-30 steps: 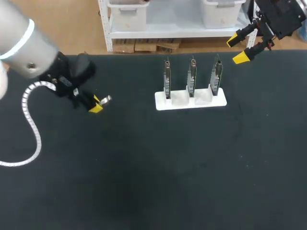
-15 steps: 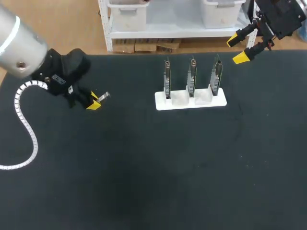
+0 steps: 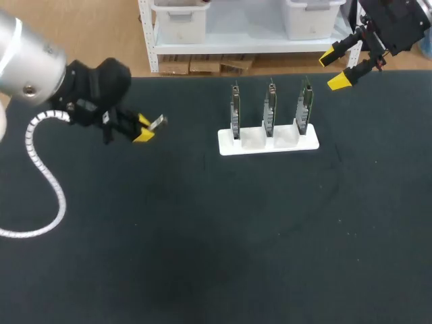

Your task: Pick up the optical module with the left hand, and insert it into the network port with the right hand.

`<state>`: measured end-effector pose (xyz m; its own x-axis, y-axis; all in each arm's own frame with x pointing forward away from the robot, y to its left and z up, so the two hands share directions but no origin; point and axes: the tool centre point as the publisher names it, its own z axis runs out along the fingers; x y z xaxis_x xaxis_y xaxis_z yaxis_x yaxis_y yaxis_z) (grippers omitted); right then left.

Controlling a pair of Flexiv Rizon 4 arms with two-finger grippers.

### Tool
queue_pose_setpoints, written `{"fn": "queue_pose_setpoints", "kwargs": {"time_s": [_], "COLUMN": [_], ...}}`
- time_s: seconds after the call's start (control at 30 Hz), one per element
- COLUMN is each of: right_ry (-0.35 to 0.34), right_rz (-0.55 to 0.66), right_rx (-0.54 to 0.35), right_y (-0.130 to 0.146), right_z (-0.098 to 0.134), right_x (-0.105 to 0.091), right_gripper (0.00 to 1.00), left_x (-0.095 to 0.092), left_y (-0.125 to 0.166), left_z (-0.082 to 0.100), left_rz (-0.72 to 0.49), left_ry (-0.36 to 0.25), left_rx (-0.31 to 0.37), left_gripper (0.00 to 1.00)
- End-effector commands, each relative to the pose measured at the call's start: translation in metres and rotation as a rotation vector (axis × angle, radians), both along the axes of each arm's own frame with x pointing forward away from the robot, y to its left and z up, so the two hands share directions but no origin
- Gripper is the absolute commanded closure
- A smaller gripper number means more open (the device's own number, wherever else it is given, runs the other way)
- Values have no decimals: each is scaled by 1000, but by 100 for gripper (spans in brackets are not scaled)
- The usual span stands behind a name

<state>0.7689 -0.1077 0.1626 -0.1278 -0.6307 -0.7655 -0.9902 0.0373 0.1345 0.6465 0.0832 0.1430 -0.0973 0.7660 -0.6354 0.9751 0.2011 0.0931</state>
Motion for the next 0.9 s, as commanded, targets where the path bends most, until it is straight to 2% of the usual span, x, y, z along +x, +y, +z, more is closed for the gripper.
{"fn": "queue_pose_setpoints", "kwargs": {"time_s": [0.03,0.37,0.47,0.53,0.9], "right_ry": [-2,-2,-2,-2,-2], "right_rz": [-2,-2,-2,-2,-2], "right_rx": [-1,-1,-1,-1,-1], "right_y": [0,0,0,0,0], "right_z": [0,0,0,0,0], "right_x": [-1,-1,-1,-1,-1], "right_gripper": [0,0,0,0,0], "left_x": [22,63,72,75,75], "left_y": [-23,-66,-75,-78,-78], "left_z": [15,60,63,64,64], "left_rz": [-54,-181,-219,-219,-219], "left_ry": [-30,-88,-75,-63,-63], "left_rx": [7,-24,-49,-37,-37], "left_gripper": [100,100,100,100,100]}}
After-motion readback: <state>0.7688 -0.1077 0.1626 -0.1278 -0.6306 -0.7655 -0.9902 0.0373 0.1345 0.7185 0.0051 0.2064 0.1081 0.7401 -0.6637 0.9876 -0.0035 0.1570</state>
